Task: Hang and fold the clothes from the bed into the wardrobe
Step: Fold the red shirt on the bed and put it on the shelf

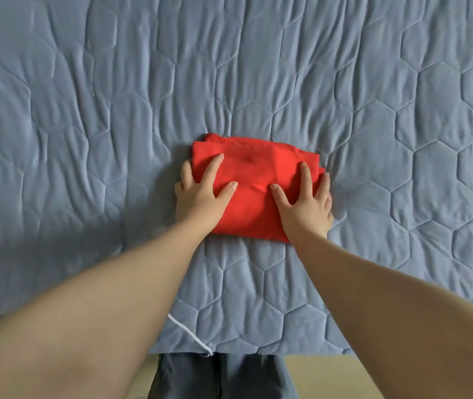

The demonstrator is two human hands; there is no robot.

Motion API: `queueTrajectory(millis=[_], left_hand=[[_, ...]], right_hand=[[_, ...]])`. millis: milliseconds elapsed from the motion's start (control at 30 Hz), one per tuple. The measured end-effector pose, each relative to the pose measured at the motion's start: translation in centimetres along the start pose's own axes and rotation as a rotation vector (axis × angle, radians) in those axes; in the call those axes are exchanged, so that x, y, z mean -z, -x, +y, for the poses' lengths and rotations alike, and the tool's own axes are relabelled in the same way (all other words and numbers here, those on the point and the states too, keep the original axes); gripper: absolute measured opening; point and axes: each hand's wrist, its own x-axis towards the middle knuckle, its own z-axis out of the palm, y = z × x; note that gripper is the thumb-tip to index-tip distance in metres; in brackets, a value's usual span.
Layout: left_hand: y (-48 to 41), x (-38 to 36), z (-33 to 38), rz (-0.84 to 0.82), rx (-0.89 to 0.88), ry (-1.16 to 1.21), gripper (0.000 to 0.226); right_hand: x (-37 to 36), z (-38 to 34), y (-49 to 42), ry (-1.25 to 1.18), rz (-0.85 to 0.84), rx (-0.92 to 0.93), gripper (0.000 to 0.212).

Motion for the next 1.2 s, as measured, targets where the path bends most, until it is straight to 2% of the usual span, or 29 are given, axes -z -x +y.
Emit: queueTrajectory(millis=[67, 167, 467, 633, 833, 1133, 1200], left_hand=[[0.6, 0.6, 0.1, -0.105, 0.047, 0.147, 0.063], [0.1, 2.9, 0.0, -0.209, 0.034, 0.337, 0.066], [5.3, 13.7, 4.0, -0.222, 0.026, 0.488, 0.056], [10.1, 22.7, 7.0, -0.129, -0.015, 0.56, 0.054], [16.9, 35.3, 11.1, 0.08, -0.077, 0.683, 0.043], [29.2, 48.0, 12.3, 0.531, -0.09, 0.782, 0.033], [31.4, 50.2, 11.8, 0.576, -0.108, 0.793, 0.035]], right_hand=[[0.1, -0.6, 0.8, -0.205, -0.079, -0.136, 0.074], [1.5, -1.3, 0.6, -0.419, -0.186, -0.148, 0.075], [9.5, -6.7, 6.7, -0.466, -0.111, -0.066, 0.062], [16.7, -12.8, 11.9, -0.468, -0.07, 0.059, 0.059], [26.6, -21.8, 18.2, -0.503, -0.027, 0.301, 0.058], [36.5, -31.6, 29.0, -0.481, -0.135, 0.693, 0.049], [37.5, -33.5, 31.1, -0.466, -0.151, 0.77, 0.048]])
